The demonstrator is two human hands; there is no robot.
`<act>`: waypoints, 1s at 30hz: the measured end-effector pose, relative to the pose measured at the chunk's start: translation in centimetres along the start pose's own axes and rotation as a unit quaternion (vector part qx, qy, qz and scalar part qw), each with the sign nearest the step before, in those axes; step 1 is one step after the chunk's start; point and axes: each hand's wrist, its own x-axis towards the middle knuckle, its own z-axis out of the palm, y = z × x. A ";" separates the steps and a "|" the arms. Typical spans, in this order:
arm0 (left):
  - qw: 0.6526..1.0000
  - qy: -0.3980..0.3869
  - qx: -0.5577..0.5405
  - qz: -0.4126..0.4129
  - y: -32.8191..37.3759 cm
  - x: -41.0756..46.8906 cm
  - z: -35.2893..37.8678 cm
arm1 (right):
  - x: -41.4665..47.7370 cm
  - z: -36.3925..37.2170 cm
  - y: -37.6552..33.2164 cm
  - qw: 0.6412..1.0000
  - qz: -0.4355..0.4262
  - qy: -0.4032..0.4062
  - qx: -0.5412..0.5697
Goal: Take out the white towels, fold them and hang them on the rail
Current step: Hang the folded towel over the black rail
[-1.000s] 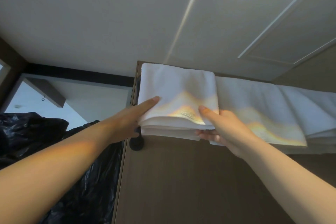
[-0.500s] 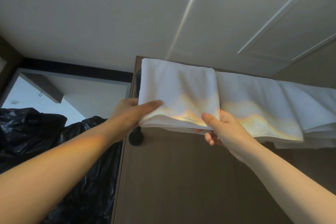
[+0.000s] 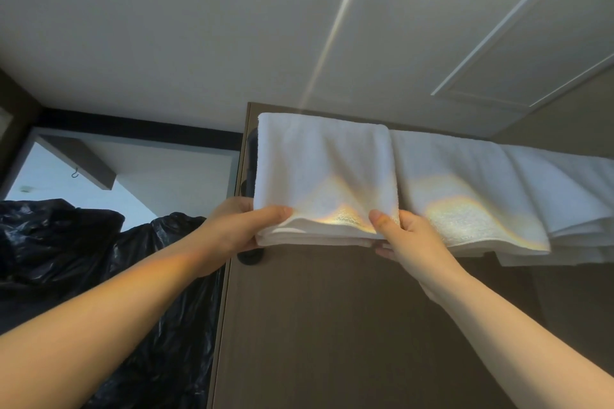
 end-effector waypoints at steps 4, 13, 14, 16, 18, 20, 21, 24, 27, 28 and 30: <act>1.000 0.015 -0.016 0.007 -0.4 0.0 0.1 | -0.4 0.5 -0.2 0.995 0.049 -0.032 0.075; 0.998 0.052 -0.027 -0.021 -1.1 -0.2 -0.4 | 0.0 0.9 -1.1 0.974 0.047 -0.111 0.193; 0.998 0.052 -0.037 -0.026 -1.2 -0.3 -0.4 | -0.1 1.0 -1.4 0.980 0.026 -0.111 0.164; 0.997 0.048 -0.048 -0.033 -1.1 -0.6 -0.4 | -0.4 0.6 -2.0 0.993 -0.018 -0.088 0.077; 0.998 0.045 -0.043 -0.033 -0.7 -0.6 -0.5 | -0.6 -0.3 -2.1 0.996 -0.058 -0.064 -0.027; 0.998 0.042 -0.038 -0.031 -0.3 -0.7 -0.4 | -1.1 -0.8 -1.6 0.993 -0.074 -0.033 -0.083; 0.998 0.045 -0.039 -0.029 -0.3 -0.8 -0.2 | -1.3 -0.8 -1.3 0.993 -0.074 -0.020 -0.089; 0.997 0.056 -0.049 -0.026 0.1 -1.0 0.3 | -1.4 0.0 -0.5 0.997 -0.063 -0.009 -0.041; 0.993 0.110 -0.041 -0.031 1.6 0.0 0.6 | -1.4 0.7 0.1 0.998 -0.050 -0.009 0.023; 0.989 0.133 -0.049 -0.041 2.2 0.6 0.7 | -1.4 0.8 0.3 0.998 -0.054 -0.003 0.022; 0.987 0.148 -0.045 -0.048 3.4 1.4 1.0 | -1.6 0.8 0.5 0.998 -0.060 0.009 0.035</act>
